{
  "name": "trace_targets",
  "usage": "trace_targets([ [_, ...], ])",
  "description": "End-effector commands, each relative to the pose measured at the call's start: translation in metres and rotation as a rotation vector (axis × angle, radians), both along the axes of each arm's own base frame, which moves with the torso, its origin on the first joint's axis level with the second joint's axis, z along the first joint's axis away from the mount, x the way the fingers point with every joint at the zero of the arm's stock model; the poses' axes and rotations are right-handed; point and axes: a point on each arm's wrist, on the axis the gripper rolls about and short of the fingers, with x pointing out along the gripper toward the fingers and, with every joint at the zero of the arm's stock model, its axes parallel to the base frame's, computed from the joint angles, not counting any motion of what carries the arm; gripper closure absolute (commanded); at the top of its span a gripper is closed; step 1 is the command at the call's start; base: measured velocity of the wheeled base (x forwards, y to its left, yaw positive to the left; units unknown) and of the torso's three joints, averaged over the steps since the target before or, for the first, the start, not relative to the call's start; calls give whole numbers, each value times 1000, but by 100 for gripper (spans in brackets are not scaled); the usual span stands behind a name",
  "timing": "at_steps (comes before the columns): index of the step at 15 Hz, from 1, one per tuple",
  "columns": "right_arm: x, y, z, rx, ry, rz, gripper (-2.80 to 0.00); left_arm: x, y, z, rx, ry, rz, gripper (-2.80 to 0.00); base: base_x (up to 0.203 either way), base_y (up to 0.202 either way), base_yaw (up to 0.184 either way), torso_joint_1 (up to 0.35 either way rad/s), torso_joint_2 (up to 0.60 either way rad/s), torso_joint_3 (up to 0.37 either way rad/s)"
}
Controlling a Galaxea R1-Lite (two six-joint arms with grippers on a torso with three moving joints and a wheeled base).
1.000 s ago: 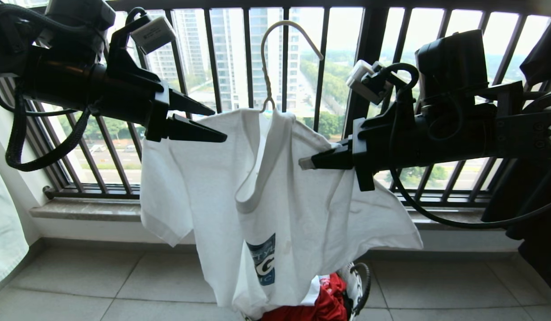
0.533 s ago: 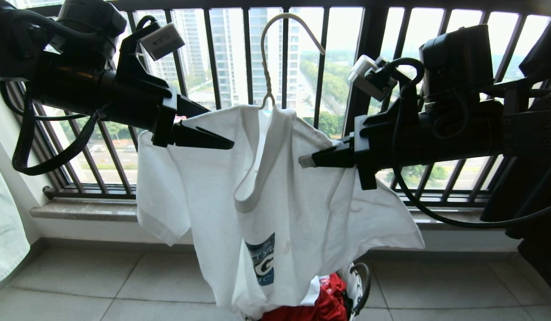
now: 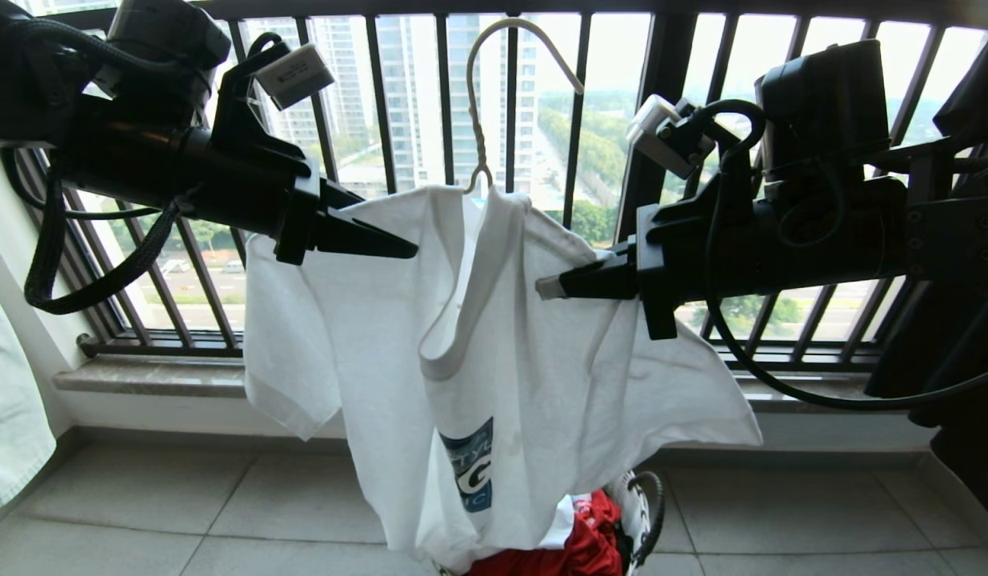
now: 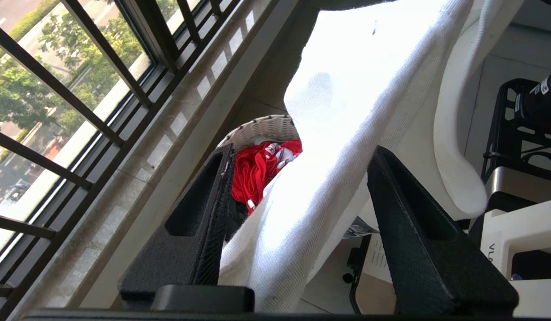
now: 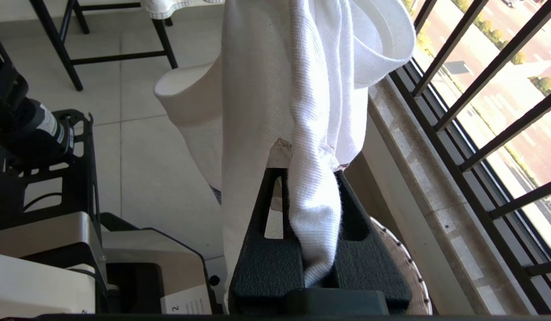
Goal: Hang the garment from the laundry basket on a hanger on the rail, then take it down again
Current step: Hang the clothes rack on the clothesline
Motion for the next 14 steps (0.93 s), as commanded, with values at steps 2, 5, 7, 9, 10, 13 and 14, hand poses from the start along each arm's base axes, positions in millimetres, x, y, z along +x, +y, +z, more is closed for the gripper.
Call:
trace_targets([
  [2,1,1,-1,-1,2,5,0,0,-1,-1,0,2,-9,0,0,0,0,0,0,0],
  [5,2,0,-2,-2,2,-1,0,-1,-2,0,1,-1,-12,0,0,0,0,0,0,0],
  [7,3,-1,-2,0,-1,-4,0,-2,-4,0,1,-2,-17,0,0,0,0,0,0,0],
  [9,6,-1,-4,-3,2,-10,0,-2,-4,0,3,-3,-15,0,0,0,0,0,0,0],
  [10,7,-2,-4,-4,3,-13,0,-2,-4,1,3,-5,-15,0,0,0,0,0,0,0],
  [13,10,-2,-5,1,-7,-21,0,-4,-3,3,4,-16,-12,0,0,0,0,0,0,0],
  [14,11,-3,-5,2,-8,-21,0,-6,-3,5,2,-22,-12,0,0,0,0,0,0,0],
])
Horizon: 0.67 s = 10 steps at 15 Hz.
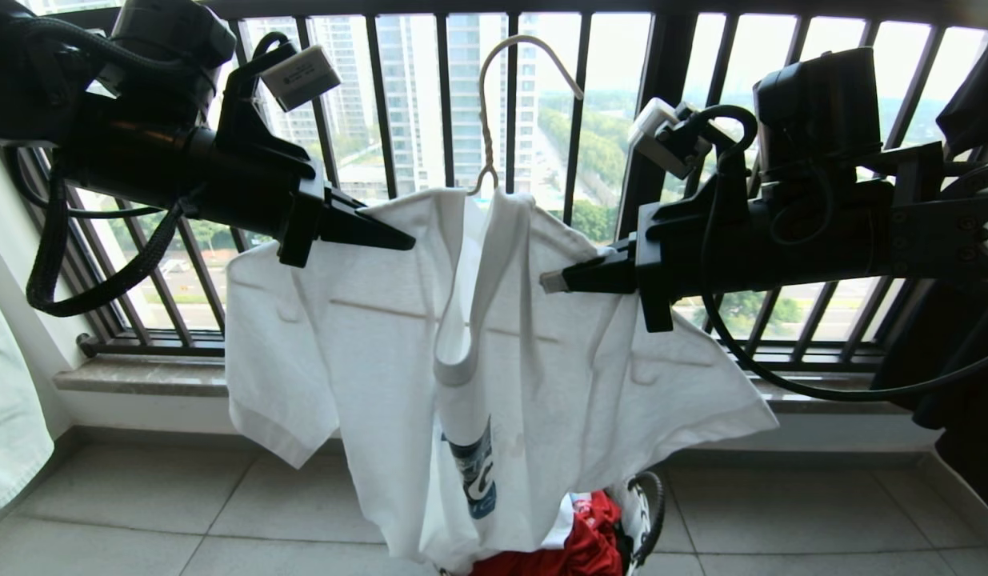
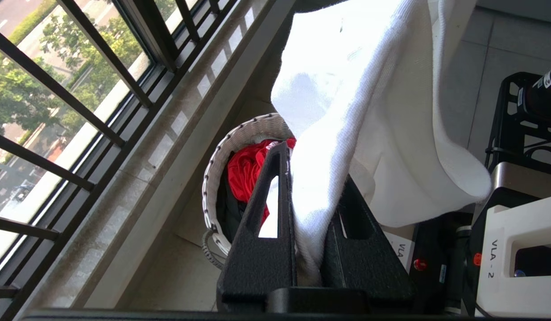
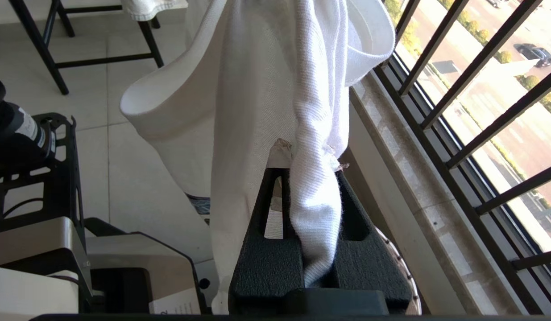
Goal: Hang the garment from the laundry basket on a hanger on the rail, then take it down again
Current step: Hang the clothes rack on the clothesline
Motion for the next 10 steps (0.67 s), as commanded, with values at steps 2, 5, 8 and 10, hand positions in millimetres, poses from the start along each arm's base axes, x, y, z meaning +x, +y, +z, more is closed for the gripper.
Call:
trace_targets([
  [2,3,1,-3,-1,2,2,-280,-5,1,5,-5,-19,-5,0,0,0,0,0,0,0],
  [5,2,0,-1,1,0,1,-280,-7,2,6,-5,-19,-3,0,0,0,0,0,0,0],
  [8,3,0,0,3,-6,-6,-280,-8,3,5,-4,-13,-4,0,0,0,0,0,0,0],
  [10,5,-1,3,5,-15,-25,-280,-8,2,3,-5,-10,-10,0,0,0,0,0,0,0],
])
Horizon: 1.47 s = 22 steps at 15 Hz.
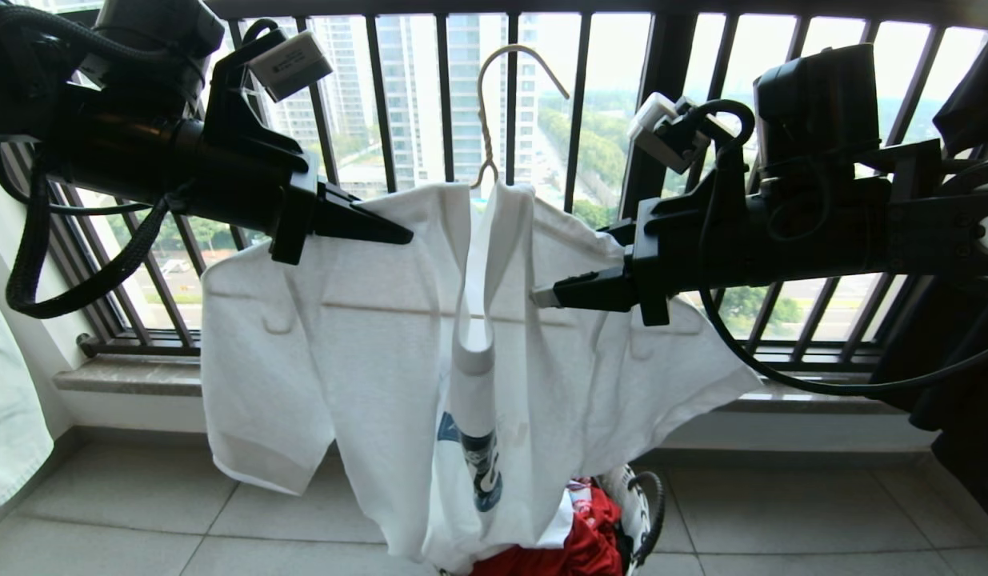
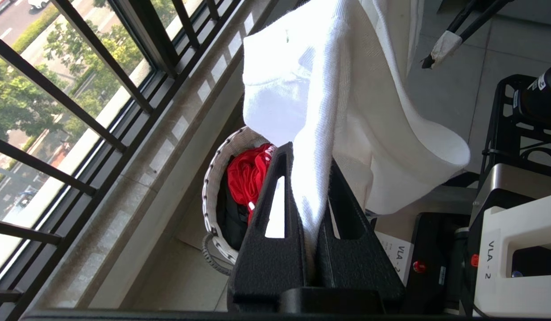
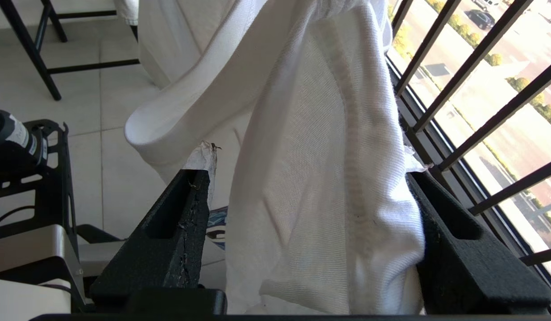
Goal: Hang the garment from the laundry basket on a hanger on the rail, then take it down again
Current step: Hang the clothes rack on the clothesline
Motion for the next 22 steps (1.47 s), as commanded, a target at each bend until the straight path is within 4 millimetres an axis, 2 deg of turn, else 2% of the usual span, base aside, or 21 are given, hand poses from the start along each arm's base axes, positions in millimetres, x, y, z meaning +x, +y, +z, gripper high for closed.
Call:
trace_targets([
  [1,3,-2,2,3,-9,-12,-280,-1,0,-3,0,11,-10,0,0,0,0,0,0,0],
  [9,21,-12,-5,-11,4,-83,-280,-3,2,-14,11,21,-17,0,0,0,0,0,0,0],
  [13,26,-15,-6,-15,4,-109,-280,9,-2,-34,-71,-25,-40,0,0,0,0,0,0,0],
  [17,32,-14,-10,-33,8,-146,-280,22,-2,-65,-168,-52,-56,0,0,0,0,0,0,0],
  [22,28,-20,5,-39,-24,-226,-280,33,0,-83,-362,-79,-6,0,0,0,0,0,0,0],
])
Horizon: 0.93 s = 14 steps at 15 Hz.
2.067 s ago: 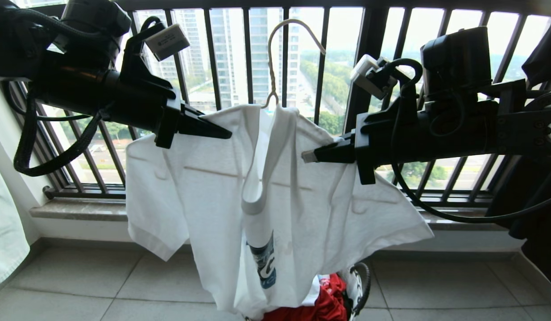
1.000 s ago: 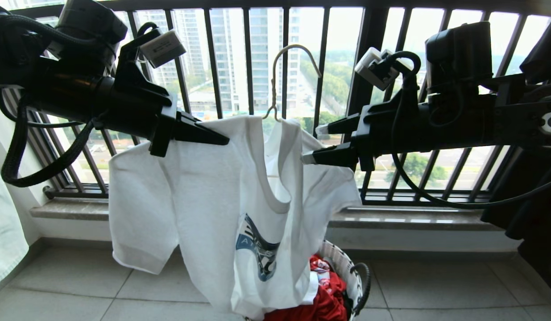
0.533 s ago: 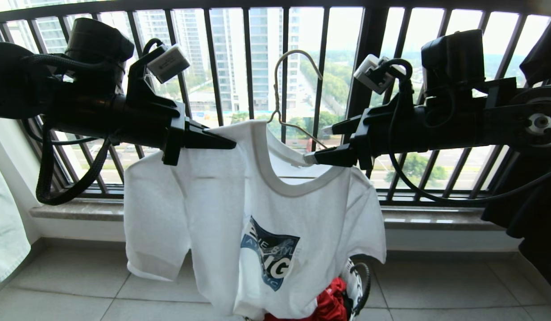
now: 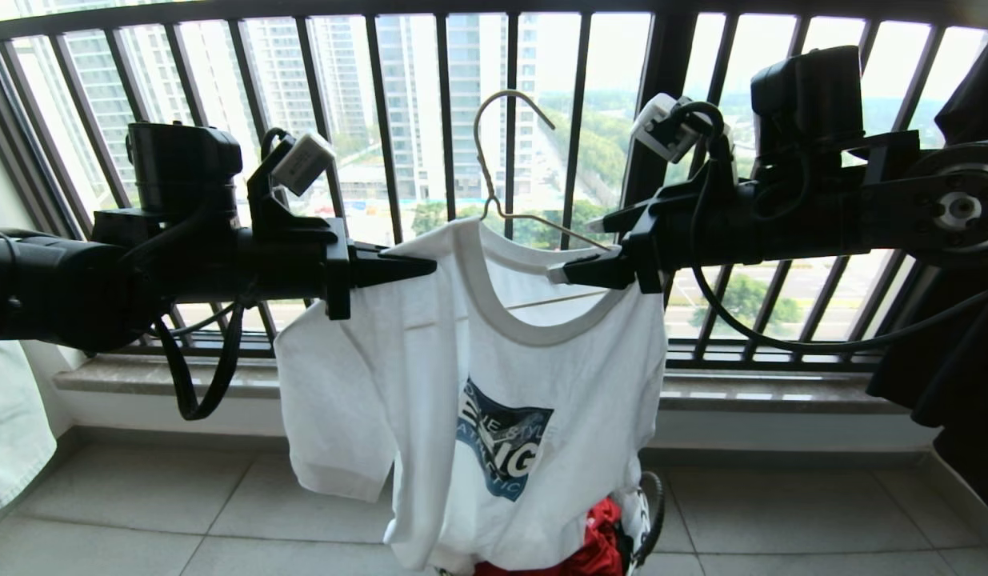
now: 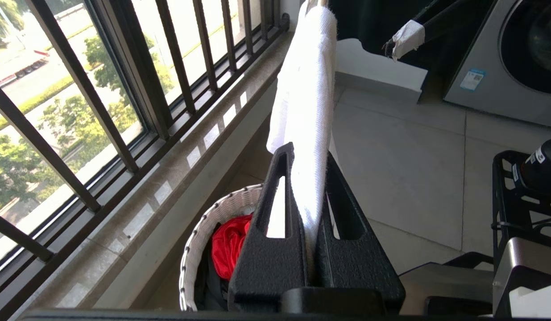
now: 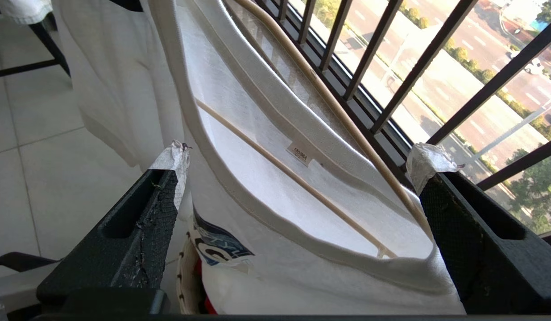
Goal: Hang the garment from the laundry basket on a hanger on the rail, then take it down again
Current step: Hang the clothes rack on the clothesline
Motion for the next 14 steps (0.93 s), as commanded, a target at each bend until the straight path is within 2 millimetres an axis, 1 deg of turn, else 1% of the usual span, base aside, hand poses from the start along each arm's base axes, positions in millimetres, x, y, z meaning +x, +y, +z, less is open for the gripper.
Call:
trace_targets([
  [1,-5,-3,5,0,-7,-33,-280,6,4,-8,-69,-35,16,0,0,0,0,0,0,0],
  [3,-7,-5,11,43,25,-98,-280,5,5,-11,-67,-20,20,0,0,0,0,0,0,0],
  [4,-10,-7,20,76,29,-126,-280,3,5,-12,-65,-20,23,0,0,0,0,0,0,0],
  [7,-30,-17,41,160,36,-171,-280,-2,8,-13,-63,-14,32,0,0,0,0,0,0,0],
  [8,-38,-20,49,180,25,-182,0,-6,9,-13,-63,-14,34,0,0,0,0,0,0,0],
  [9,-47,-24,56,201,16,-192,0,-9,11,-11,-64,-16,36,0,0,0,0,0,0,0],
  [10,-54,-28,59,208,17,-196,0,-13,12,-9,-66,-21,38,0,0,0,0,0,0,0],
  [12,-69,-34,59,199,38,-212,0,-24,15,-4,-69,-34,48,0,0,0,0,0,0,0],
  [14,-73,-37,58,189,49,-279,0,-31,17,-4,-69,-33,56,0,0,0,0,0,0,0],
])
